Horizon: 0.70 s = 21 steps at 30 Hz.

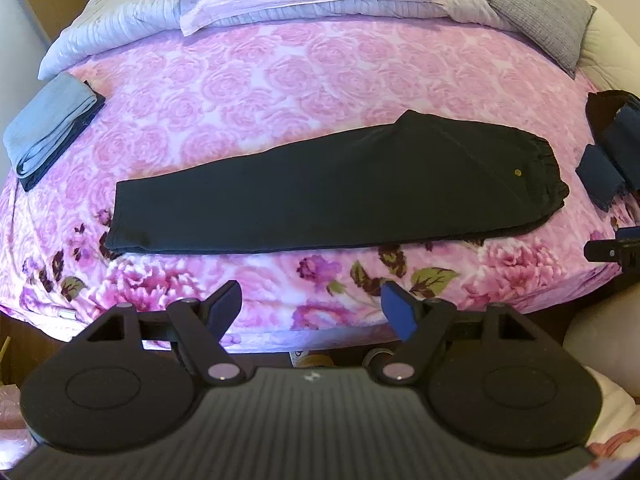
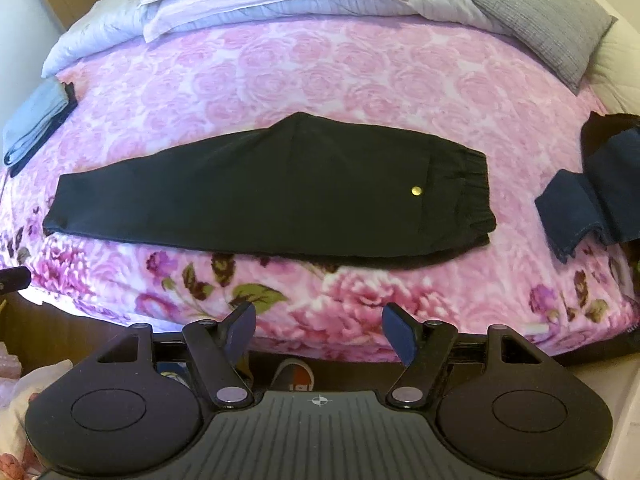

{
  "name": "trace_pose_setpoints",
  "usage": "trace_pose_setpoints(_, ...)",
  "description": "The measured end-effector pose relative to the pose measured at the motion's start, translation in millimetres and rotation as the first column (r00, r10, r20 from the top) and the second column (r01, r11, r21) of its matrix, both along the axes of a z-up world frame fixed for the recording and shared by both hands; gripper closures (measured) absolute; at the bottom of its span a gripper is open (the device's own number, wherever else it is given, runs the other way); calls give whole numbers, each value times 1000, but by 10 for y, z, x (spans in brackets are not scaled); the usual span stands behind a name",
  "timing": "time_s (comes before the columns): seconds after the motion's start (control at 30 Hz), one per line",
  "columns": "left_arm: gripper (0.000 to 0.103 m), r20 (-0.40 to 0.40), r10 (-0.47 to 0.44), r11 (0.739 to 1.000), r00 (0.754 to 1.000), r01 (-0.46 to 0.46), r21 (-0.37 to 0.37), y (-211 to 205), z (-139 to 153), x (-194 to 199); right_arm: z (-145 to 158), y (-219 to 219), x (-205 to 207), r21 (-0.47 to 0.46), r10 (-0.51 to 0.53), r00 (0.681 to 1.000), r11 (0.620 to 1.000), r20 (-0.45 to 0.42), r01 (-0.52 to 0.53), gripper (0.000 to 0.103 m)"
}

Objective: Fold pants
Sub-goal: 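Withdraw both grippers and move them toward the folded trousers' ends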

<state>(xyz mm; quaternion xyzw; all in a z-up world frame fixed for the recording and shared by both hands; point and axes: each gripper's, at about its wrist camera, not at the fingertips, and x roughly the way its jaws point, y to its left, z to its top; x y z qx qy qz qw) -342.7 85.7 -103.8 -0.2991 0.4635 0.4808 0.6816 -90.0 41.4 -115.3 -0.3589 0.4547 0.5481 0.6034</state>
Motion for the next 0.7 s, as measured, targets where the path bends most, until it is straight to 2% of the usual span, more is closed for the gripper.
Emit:
trace_pose_setpoints(0.43,29,-9,-20,1000,1000,19,-14,116,-64,44,-34,26,24,-8,-23,1000,1000,-4,22,36)
trace_pose_setpoints(0.7,27,-30,-18,998,999,16,-62,321,-308,-16,-242,155,-5,-41,-45,999,998,-5,44,36)
